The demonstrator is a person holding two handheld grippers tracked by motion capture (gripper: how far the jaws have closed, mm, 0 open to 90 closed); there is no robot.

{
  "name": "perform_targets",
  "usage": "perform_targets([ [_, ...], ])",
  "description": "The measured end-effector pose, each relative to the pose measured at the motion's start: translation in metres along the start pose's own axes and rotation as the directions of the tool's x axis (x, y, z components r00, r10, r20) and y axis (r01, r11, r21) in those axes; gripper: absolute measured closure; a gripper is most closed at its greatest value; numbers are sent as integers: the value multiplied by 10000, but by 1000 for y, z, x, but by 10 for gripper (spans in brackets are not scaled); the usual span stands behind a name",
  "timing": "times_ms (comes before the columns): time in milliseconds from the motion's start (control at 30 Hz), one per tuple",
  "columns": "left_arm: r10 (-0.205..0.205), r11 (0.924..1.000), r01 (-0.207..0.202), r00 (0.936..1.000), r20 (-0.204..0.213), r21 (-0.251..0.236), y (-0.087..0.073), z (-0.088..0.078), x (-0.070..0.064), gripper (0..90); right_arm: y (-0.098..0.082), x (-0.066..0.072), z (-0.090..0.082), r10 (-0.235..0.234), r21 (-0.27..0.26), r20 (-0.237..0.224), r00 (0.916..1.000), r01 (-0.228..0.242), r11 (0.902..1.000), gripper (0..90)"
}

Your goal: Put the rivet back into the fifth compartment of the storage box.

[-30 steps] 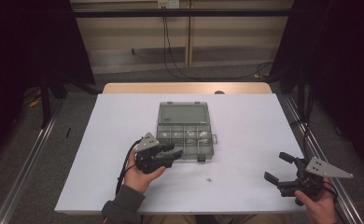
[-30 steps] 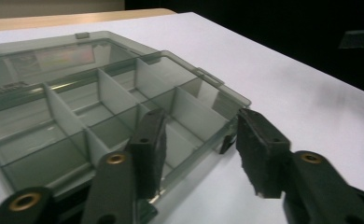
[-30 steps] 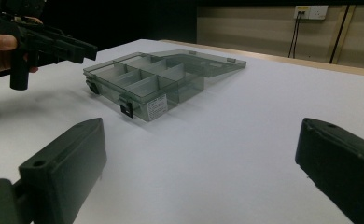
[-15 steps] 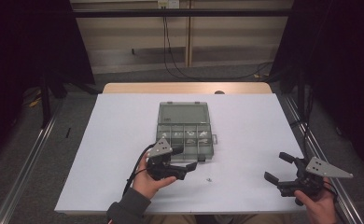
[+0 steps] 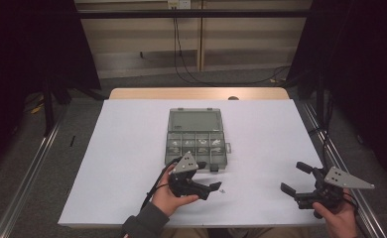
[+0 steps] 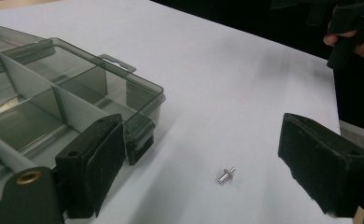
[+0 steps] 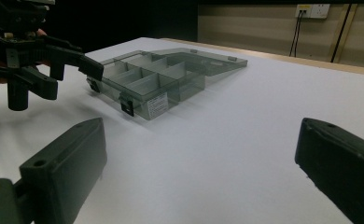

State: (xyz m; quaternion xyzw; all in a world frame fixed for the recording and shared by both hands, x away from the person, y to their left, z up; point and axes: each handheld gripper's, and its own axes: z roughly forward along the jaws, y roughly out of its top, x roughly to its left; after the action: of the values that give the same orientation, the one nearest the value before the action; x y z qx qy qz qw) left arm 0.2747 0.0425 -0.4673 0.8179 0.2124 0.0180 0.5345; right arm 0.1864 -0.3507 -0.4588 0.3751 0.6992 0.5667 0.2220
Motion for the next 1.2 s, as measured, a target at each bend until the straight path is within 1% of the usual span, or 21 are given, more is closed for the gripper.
perform_targets([
  [33, 0, 10000, 0, 10000, 0, 0, 0, 0, 0, 147, 0, 0, 0, -2, 4, 5, 10000, 2, 10000, 22],
  [67, 120, 9997, -119, 9999, -37, 190, 0, 2, -1, 147, 0, 0, 0, -7, 6, 3, 10000, 7, 10000, 22],
  [267, 215, 9989, -215, 9998, -1, 417, 0, 9, -4, 161, 0, 0, 0, -10, 3, -5, 10000, 10, 10000, 22],
  [300, 292, 9984, -289, 9996, -49, 481, 0, 10, -5, 164, 0, 0, 0, -11, 0, -8, 10000, 11, 10000, 22],
  [367, 243, 9984, -242, 9997, -21, 506, -1, 11, -5, 168, 0, 0, 0, -5, 5, -8, 10000, 5, 10000, 22],
  [467, 336, 9974, -338, 9994, 40, 641, -1, 14, -6, 171, 0, 0, 0, -2, 7, -6, 10000, 2, 10000, 22],
  [533, 317, 9969, -319, 9995, 46, 719, -1, 15, -7, 171, 0, 0, 0, -5, 0, -15, 10000, 5, 10000, 22],
  [633, 373, 9964, -376, 9993, 62, 760, -1, 16, -7, 173, 0, 0, 0, -6, 5, -13, 10000, 6, 10000, 22],
  [667, 443, 9952, -445, 9990, 46, 869, -1, 17, -8, 175, 0, 0, 0, -14, 8, -11, 10000, 14, 10000, 22],
  [733, 473, 9946, -473, 9989, 23, 920, -2, 18, -8, 181, 0, 0, 0, -14, 5, -15, 10000, 14, 10000, 22],
  [800, 444, 9937, -447, 9990, 44, 1024, -2, 19, -8, 200, 0, 0, 0, -14, 1, -16, 10000, 14, 10000, 22],
  [833, 416, 9925, -418, 9991, 42, 1151, -2, 20, -8, 225, 0, 0, 0, -10, 7, -13, 10000, 10, 10000, 22],
  [900, 377, 9909, -378, 9993, 34, 1289, -2, 21, -9, 311, 0, 0, 0, -12, 13, -11, 10000, 12, 10000, 22],
  [933, 377, 9886, -375, 9993, 15, 1457, -2, 22, -9, 343, 0, 0, 0, -15, 7, -12, 10000, 15, 10000, 22],
  [967, 347, 9856, -355, 9994, 82, 1652, -2, 23, -8, 435, 0, 0, 0, -7, 10, -17, 10000, 7, 10000, 22],
  [1000, 270, 9853, -285, 9996, 107, 1687, -3, 24, -8, 492, 0, 0, 0, -19, 21, -18, 10000, 19, 10000, 22],
  [1033, 270, 9853, -285, 9996, 107, 1687, -3, 24, -8, 493, 0, 0, 0, -20, 36, -13, 10000, 20, 10000, 22],
  [1067, 191, 9826, -234, 9995, 249, 1841, -3, 26, -8, 509, 0, 0, 0, -23, 38, -19, 10000, 23, 10000, 22],
  [1100, 248, 9808, -300, 9993, 293, 1929, -3, 27, -9, 546, 0, 0, 0, -31, 39, -14, 10000, 31, 10000, 22],
  [1200, 358, 9749, -421, 9988, 326, 2187, -4, 30, -10, 592, 0, 0, 0, -38, 41, -22, 10000, 38, 10000, 22],
])
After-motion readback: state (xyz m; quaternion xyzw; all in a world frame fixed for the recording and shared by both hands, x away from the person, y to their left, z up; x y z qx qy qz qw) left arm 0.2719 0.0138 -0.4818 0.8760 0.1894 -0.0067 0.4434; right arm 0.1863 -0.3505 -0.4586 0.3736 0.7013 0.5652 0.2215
